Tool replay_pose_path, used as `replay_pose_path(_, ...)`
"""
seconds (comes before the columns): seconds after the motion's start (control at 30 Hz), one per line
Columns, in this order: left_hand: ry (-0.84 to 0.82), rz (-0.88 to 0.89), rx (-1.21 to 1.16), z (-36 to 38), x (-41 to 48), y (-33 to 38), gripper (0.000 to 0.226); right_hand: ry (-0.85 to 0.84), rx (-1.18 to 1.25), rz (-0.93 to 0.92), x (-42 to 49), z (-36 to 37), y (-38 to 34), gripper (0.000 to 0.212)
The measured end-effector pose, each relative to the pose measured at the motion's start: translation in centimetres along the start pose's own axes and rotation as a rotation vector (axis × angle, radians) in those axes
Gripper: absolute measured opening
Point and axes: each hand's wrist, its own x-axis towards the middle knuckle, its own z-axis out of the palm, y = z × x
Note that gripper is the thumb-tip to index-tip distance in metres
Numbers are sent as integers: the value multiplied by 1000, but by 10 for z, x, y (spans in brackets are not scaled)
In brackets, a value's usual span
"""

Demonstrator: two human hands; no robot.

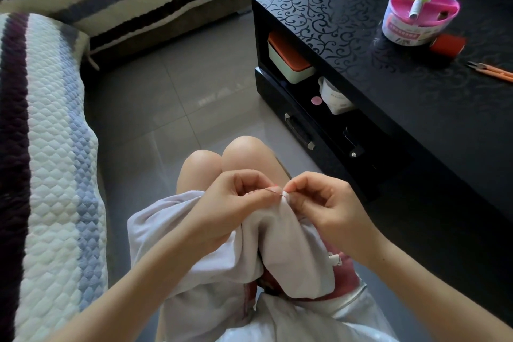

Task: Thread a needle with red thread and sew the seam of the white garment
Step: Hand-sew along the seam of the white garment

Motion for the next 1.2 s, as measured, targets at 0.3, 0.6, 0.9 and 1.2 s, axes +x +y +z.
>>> replay_pose_path(0.3, 33, -2, -64, -1, 3, -5, 20, 195, -535, -441, 4, 2, 6, 21)
replay_pose_path(0.6, 27, -27, -175, 1, 1, 1, 23, 302, -748, -788, 15, 9, 1, 6)
replay_pose_path(0.9, 173, 83, -60, 12, 1, -3, 20, 165, -696, -836, 14, 11, -6, 14)
replay_pose_path(1.2, 310, 127, 69, 8, -1, -16, 13, 152, -279, -442, 19, 9, -24, 21)
